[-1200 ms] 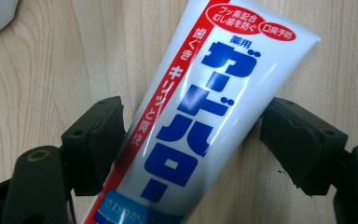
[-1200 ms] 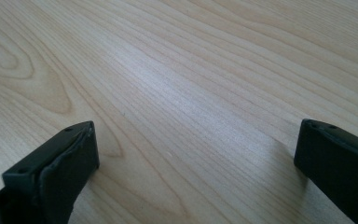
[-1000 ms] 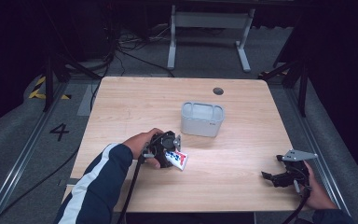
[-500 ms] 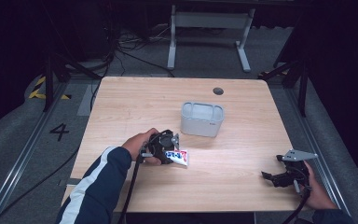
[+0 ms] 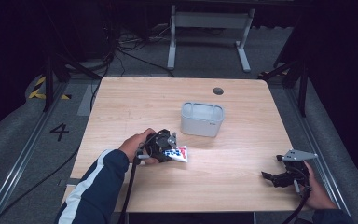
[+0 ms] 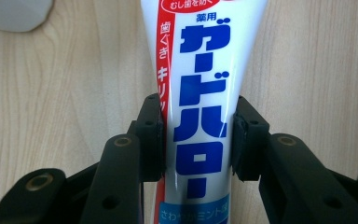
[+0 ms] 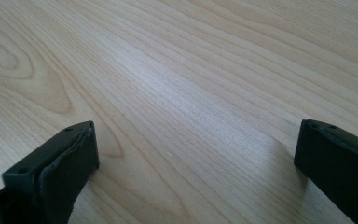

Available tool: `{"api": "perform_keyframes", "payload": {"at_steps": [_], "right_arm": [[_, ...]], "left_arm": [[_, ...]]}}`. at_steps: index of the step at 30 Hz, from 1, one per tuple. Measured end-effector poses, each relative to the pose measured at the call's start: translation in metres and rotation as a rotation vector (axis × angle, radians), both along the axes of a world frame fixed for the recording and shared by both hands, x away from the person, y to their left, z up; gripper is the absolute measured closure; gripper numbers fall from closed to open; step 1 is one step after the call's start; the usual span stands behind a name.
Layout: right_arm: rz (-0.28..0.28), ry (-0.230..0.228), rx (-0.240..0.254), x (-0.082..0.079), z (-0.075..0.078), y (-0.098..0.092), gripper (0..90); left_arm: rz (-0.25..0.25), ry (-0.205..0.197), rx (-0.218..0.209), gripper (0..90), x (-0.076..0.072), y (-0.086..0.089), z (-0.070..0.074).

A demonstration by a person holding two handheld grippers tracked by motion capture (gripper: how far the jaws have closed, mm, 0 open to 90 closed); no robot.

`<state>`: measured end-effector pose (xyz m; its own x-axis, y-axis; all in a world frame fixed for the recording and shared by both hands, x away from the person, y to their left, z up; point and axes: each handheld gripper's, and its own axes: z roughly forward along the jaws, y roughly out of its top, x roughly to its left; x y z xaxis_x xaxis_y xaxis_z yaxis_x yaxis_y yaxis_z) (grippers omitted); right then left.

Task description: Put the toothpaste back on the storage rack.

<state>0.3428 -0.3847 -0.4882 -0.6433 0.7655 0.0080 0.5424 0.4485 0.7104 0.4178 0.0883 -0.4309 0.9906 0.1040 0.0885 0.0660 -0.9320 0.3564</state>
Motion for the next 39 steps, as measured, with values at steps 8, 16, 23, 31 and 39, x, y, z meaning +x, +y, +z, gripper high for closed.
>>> {"api": "perform_keyframes", "payload": {"at_steps": [8, 16, 23, 31, 39], "right_arm": [[0.000, 0.000, 0.000, 0.000, 0.000, 0.000, 0.1], [0.000, 0.000, 0.000, 0.000, 0.000, 0.000, 0.1], [0.000, 0.000, 0.000, 0.000, 0.000, 0.000, 0.1], [0.000, 0.000, 0.000, 0.000, 0.000, 0.000, 0.1], [0.000, 0.000, 0.000, 0.000, 0.000, 0.000, 0.1]], "left_arm": [[0.058, -0.045, -0.129, 63.7, -0.004, 0.013, 0.015], [0.104, -0.071, -0.254, 64.0, -0.007, 0.021, 0.029], [0.139, -0.109, -0.375, 64.7, -0.009, 0.023, 0.045], [0.140, -0.128, -0.456, 65.0, -0.012, 0.022, 0.059], [0.165, -0.121, -0.532, 65.1, -0.010, 0.019, 0.068]]}}
